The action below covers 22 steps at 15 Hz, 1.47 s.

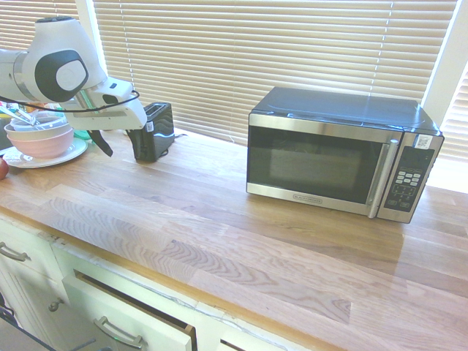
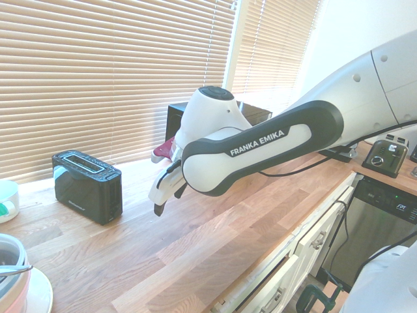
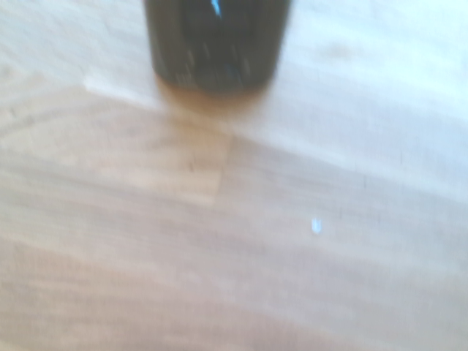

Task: Press the toaster

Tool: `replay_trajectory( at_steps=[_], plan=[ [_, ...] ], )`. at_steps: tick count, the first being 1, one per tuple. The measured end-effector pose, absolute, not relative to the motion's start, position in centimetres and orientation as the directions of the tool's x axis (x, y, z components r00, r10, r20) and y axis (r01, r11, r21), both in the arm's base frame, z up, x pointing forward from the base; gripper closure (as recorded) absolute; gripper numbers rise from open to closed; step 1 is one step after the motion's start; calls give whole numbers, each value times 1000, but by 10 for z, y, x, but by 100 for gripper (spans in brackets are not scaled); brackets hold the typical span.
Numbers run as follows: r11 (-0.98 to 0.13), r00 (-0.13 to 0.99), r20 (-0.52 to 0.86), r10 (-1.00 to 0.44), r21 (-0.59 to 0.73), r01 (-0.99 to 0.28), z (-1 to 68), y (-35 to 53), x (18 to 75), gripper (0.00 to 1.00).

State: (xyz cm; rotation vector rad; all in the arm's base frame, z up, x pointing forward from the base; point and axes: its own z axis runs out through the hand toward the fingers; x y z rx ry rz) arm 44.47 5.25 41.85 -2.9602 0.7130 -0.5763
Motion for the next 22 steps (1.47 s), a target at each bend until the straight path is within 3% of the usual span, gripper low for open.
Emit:
replay_trajectory(
  at_steps=[9,17,22],
  plan=[
    [-942,800,506,-321,-85,-325,462,73,512,0],
    [-951,819,493,-295,-71,-300,459,114,521,0],
    [-932,810,463,-361,-154,-327,443,125,528,0]
  ],
)
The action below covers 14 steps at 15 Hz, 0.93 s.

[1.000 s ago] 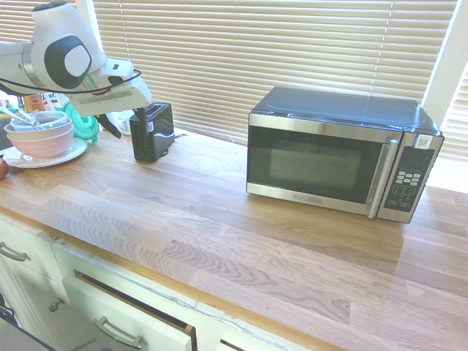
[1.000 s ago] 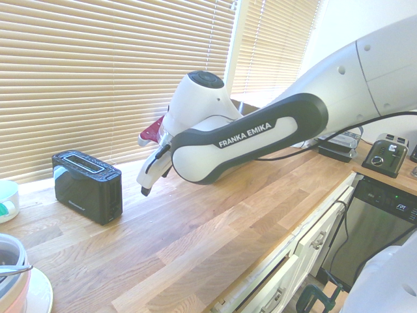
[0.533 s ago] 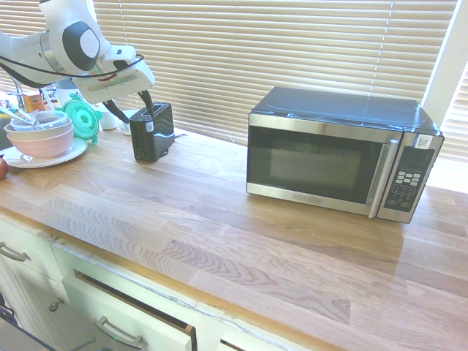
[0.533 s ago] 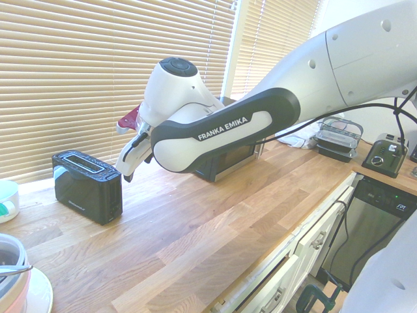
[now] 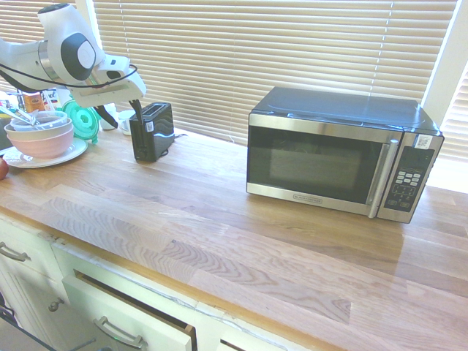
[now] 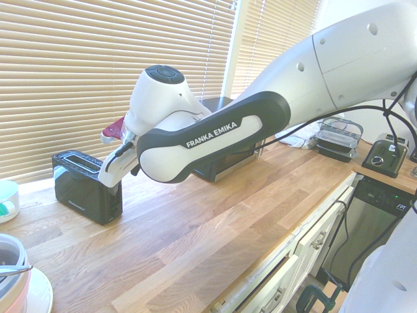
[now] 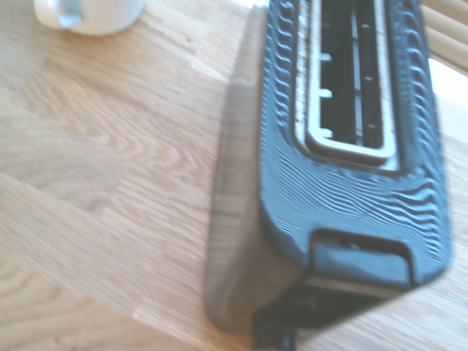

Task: Press the toaster

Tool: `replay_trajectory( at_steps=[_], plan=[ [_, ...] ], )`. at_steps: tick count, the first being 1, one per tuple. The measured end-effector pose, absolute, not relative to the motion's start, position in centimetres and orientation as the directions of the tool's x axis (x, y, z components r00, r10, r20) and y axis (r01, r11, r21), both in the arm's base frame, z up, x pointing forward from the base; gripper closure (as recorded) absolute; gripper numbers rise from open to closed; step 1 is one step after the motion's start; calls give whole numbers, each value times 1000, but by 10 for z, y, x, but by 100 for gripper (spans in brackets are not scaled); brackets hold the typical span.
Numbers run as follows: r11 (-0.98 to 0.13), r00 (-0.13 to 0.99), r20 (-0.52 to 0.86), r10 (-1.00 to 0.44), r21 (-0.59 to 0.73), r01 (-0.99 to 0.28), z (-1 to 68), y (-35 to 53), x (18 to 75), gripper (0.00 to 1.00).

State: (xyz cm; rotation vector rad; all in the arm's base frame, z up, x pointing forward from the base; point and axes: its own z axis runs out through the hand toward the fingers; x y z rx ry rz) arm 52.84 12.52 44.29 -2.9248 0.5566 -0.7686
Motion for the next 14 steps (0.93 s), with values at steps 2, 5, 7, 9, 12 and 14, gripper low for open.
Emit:
replay_trajectory(
  at_steps=[2,5,7,9,12,14],
  plan=[
    [-928,799,473,-372,-171,-331,445,124,530,100],
    [-927,794,479,-375,-179,-330,450,124,532,100],
    [-927,793,480,-374,-182,-328,450,126,532,100],
    [-927,791,483,-376,-185,-327,452,126,532,100],
    [-920,781,486,-392,-201,-337,457,121,537,100],
    [-920,781,485,-393,-206,-334,460,121,540,100]
  ],
)
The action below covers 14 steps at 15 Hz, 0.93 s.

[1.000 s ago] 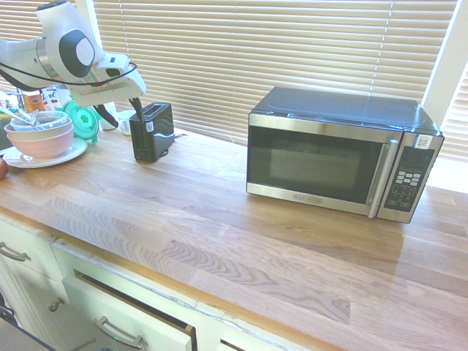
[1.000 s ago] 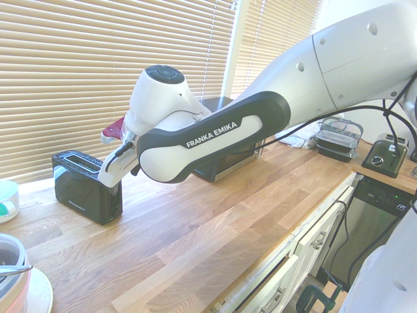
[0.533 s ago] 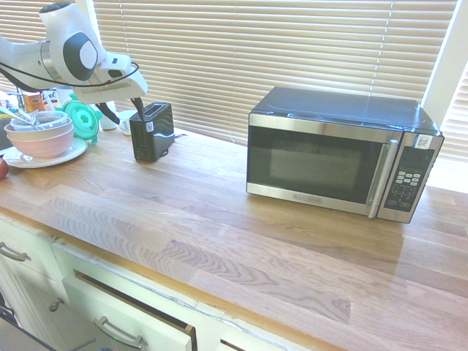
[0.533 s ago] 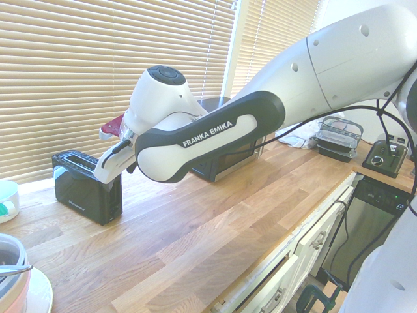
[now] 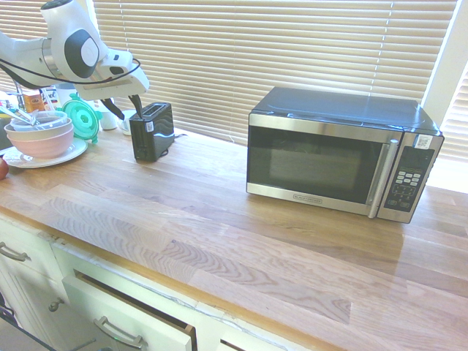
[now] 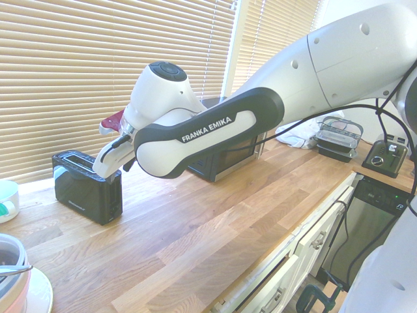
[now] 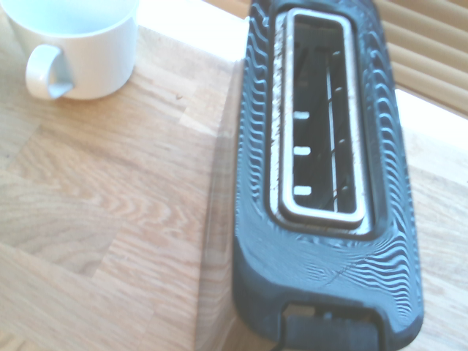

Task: Press the toaster

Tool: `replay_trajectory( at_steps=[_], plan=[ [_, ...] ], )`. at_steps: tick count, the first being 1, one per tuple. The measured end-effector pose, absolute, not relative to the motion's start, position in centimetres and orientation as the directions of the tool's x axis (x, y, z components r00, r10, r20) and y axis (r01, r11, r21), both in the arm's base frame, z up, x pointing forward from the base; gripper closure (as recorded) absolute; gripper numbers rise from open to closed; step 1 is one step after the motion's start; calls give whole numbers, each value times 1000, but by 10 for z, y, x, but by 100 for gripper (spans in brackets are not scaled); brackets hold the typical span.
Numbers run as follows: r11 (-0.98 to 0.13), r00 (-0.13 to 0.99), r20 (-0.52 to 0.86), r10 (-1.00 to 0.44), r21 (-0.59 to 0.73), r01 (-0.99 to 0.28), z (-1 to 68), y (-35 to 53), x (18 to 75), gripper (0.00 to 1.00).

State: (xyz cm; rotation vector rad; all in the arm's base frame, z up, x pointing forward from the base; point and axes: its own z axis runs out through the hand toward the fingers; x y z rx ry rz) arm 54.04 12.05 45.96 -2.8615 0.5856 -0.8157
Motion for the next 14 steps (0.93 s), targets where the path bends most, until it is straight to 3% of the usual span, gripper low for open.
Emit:
replay_trajectory(
  at_steps=[14],
  plan=[
    [-919,793,464,-394,-218,-329,460,115,556,100]
  ],
)
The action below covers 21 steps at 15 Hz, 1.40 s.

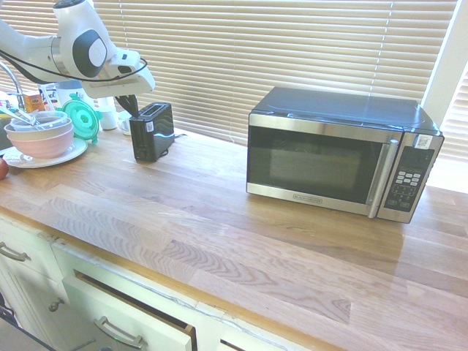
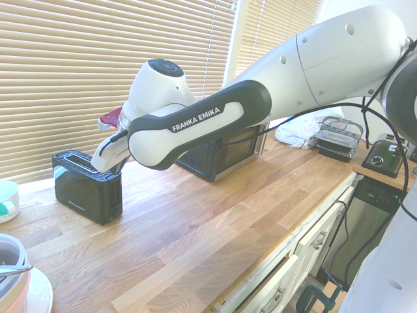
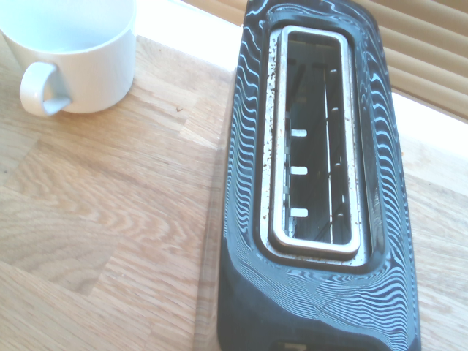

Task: Press the toaster

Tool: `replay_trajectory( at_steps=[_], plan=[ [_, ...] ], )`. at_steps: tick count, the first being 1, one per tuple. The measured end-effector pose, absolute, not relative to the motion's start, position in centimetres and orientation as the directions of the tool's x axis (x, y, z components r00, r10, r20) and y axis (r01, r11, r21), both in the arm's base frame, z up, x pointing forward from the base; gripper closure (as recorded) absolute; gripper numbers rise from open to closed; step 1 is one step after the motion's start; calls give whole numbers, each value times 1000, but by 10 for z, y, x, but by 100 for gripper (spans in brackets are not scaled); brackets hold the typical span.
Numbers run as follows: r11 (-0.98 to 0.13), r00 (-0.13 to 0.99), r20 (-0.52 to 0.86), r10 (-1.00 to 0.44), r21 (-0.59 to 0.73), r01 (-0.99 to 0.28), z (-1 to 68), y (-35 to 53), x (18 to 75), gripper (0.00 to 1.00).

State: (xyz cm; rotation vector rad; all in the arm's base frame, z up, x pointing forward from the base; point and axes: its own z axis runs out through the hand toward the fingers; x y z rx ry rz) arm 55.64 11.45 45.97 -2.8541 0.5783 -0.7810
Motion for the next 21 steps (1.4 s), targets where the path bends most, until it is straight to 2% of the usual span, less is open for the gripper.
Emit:
replay_trajectory(
  at_steps=[7,21],
  plan=[
    [-914,797,449,-405,-224,-338,454,110,556,100],
    [-920,823,413,-391,-197,-338,396,106,569,100]
  ],
)
